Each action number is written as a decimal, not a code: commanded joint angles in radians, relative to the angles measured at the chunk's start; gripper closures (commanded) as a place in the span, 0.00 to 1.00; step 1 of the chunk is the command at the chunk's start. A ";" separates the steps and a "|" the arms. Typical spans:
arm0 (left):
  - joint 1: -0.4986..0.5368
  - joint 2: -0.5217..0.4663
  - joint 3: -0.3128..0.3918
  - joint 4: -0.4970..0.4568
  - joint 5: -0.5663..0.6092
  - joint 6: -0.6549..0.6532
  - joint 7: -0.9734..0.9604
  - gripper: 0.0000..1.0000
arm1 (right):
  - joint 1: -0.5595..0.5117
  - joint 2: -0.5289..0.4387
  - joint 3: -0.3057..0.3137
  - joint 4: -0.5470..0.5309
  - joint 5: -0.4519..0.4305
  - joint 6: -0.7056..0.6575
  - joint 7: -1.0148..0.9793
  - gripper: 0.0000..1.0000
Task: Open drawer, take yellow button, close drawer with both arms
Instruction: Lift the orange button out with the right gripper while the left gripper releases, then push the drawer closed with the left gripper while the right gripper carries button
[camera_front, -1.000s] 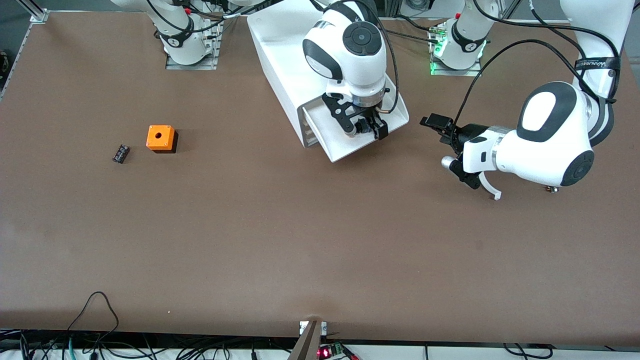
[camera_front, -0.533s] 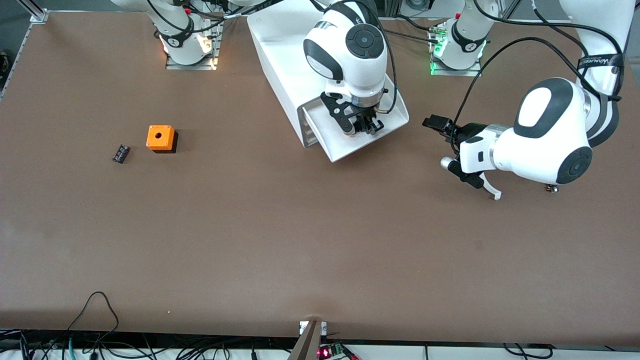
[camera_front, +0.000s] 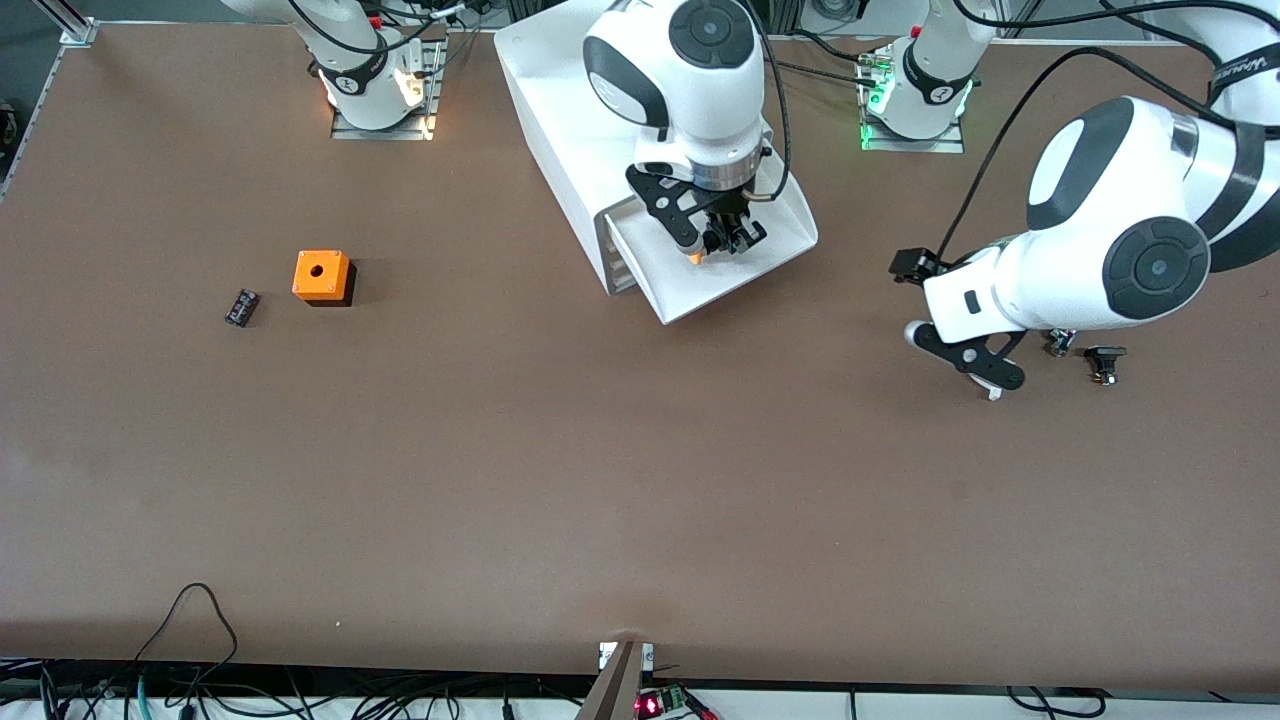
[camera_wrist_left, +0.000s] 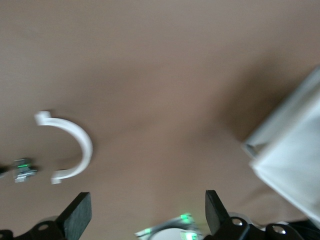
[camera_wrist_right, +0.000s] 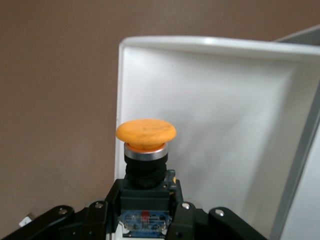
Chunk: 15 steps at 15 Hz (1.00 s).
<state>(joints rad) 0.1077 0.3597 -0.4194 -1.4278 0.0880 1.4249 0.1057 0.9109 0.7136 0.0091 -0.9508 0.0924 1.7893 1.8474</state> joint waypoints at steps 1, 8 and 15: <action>-0.016 0.016 0.002 0.058 0.101 -0.018 -0.003 0.00 | -0.058 -0.038 0.009 0.001 0.000 -0.050 -0.139 1.00; -0.053 0.022 0.005 0.057 0.075 0.072 -0.315 0.00 | -0.331 -0.111 0.005 -0.005 0.066 -0.220 -0.733 1.00; -0.155 0.016 0.004 -0.115 0.035 0.310 -0.788 0.00 | -0.621 -0.100 0.003 -0.072 0.064 -0.265 -1.330 1.00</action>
<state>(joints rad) -0.0199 0.3936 -0.4204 -1.4698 0.1398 1.6481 -0.5686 0.3578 0.6199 -0.0029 -0.9837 0.1396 1.5218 0.6540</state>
